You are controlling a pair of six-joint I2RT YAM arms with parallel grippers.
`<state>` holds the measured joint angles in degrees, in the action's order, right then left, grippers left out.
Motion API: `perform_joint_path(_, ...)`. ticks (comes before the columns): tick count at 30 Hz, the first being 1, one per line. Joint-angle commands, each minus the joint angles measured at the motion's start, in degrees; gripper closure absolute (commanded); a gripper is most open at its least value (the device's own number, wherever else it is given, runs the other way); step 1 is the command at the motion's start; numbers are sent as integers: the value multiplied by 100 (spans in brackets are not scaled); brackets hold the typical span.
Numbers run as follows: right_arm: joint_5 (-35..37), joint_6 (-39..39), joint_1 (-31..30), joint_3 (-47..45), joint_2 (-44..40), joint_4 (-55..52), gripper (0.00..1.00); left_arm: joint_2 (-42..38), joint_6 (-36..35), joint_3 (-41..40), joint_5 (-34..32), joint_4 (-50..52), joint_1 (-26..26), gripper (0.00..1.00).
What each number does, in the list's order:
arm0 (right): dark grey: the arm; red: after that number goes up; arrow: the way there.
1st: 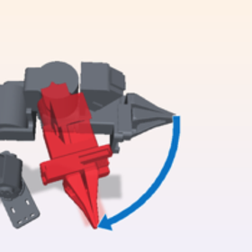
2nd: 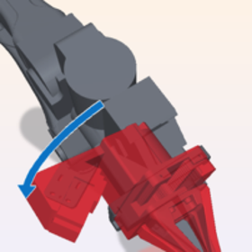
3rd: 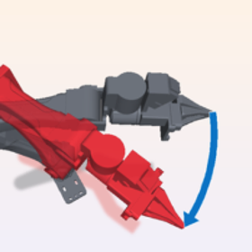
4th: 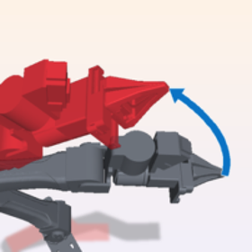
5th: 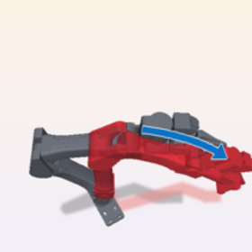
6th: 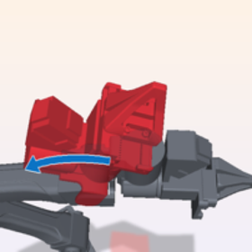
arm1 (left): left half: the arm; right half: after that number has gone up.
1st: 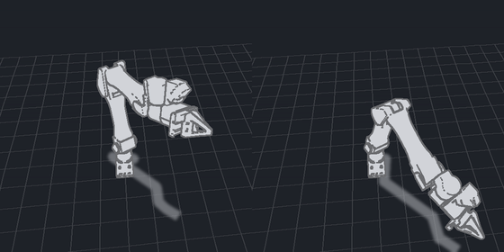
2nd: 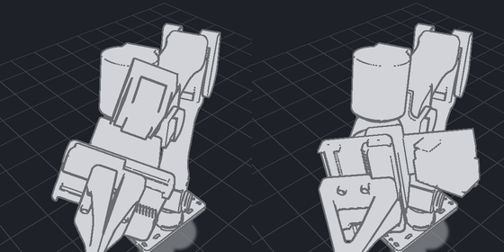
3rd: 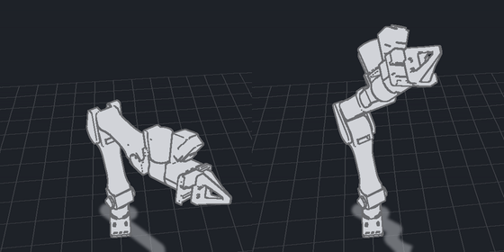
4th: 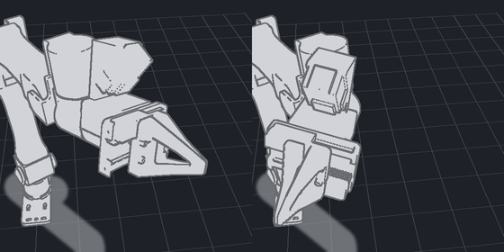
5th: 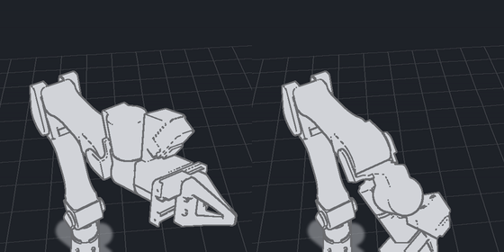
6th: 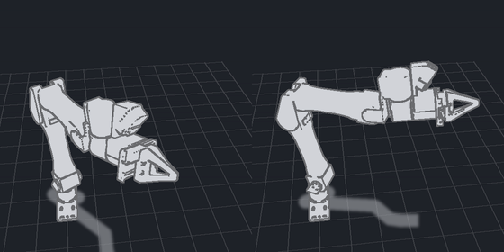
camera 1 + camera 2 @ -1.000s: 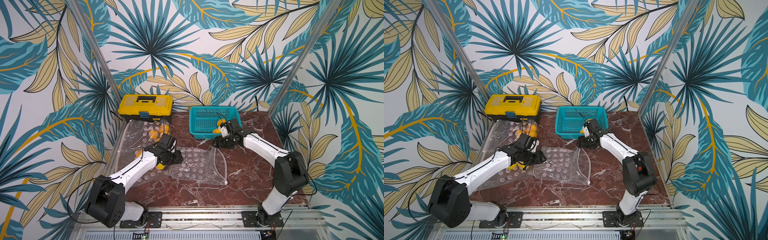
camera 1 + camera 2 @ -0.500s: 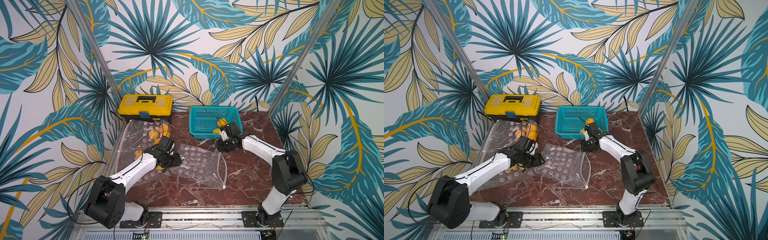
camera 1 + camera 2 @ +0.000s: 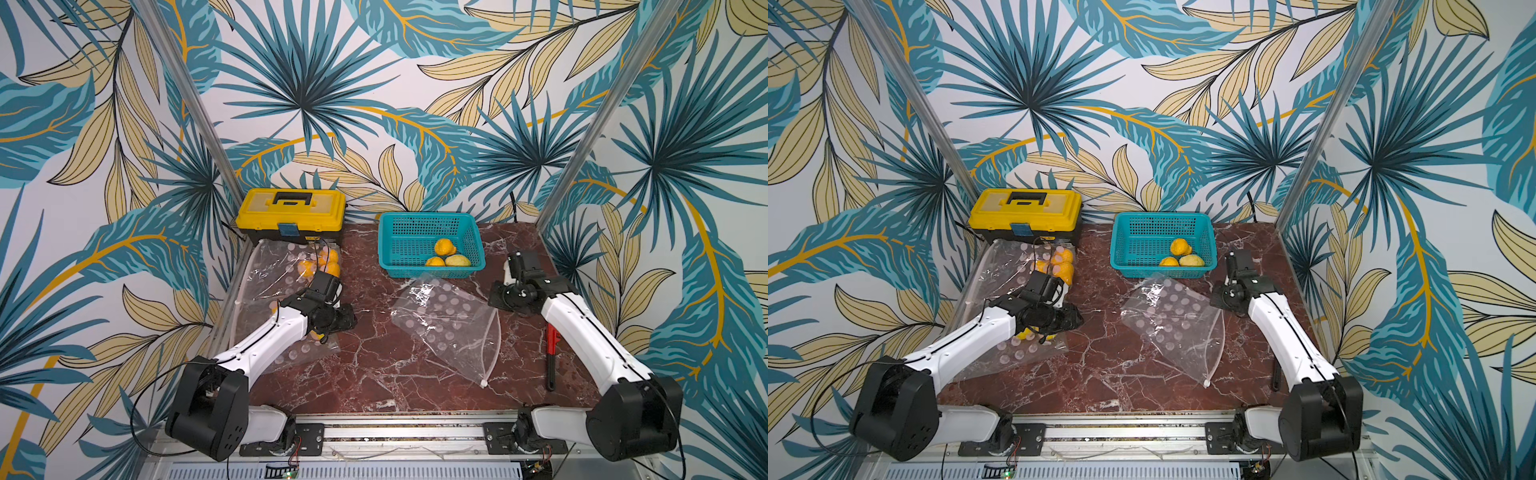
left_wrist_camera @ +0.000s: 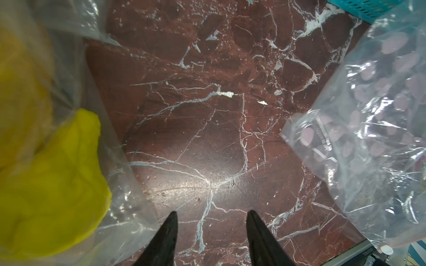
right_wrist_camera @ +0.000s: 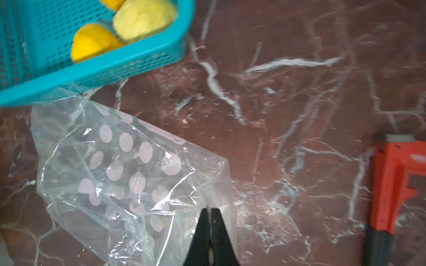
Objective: Open the zip-top bag and take out the pear
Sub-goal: Pick up the zipper food storage bag at the center of the board, then place the zipper food storage bag at the corner of the board.
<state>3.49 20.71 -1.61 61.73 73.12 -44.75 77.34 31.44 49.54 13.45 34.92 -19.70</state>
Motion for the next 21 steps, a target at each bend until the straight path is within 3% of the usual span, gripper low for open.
perform_joint_path(1, 228, 173, 800, -259, -514, -363, 94, -37, -151, 134, -29, -73, 80, 50)
perform_joint_path(7, 144, 306, 2474, -354, -1528, -96, 98, 44, -243, 244, 77, -29, 172, 50)
perform_joint_path(11, 47, 665, 3172, -505, -1984, 517, 100, 113, -312, 332, 102, 6, 243, 50)
perform_joint_path(17, -407, 1848, 3457, -911, -1898, 2212, 100, 143, -327, 407, 98, 42, 300, 50)
perform_joint_path(21, -1685, 2811, 3440, -1086, -923, 4329, 100, 119, -279, 407, 55, 42, 309, 50)
